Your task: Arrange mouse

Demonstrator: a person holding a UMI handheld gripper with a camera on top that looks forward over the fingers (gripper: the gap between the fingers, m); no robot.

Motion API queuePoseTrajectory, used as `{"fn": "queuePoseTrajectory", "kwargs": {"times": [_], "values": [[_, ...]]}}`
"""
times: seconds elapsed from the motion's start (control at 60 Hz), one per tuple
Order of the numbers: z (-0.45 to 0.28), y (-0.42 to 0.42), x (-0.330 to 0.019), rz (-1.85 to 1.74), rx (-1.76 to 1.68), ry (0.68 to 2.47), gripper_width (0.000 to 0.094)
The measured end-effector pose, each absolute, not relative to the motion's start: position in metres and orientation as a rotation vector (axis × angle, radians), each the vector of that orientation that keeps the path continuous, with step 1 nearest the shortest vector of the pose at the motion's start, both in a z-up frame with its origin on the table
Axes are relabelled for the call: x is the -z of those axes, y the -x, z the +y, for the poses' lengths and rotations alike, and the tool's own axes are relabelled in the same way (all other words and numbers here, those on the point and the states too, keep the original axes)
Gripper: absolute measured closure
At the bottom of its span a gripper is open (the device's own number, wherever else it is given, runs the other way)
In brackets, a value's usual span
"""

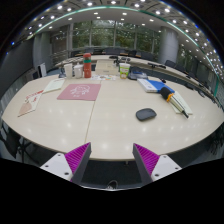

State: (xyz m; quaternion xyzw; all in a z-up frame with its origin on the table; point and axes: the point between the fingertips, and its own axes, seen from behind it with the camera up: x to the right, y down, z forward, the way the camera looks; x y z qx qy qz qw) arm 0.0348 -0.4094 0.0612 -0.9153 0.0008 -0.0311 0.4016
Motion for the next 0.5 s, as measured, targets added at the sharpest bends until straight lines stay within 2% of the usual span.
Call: {"fn": "queuePoseTrajectory", "kwargs": {"times": [0.183, 0.5], "values": [[-0.337, -0.136, -0.027, 0.098, 0.138, 2.269, 0.0084], [-0.231, -0.186, 0.013, 0.147, 0.064, 2.278, 0.0083]]}}
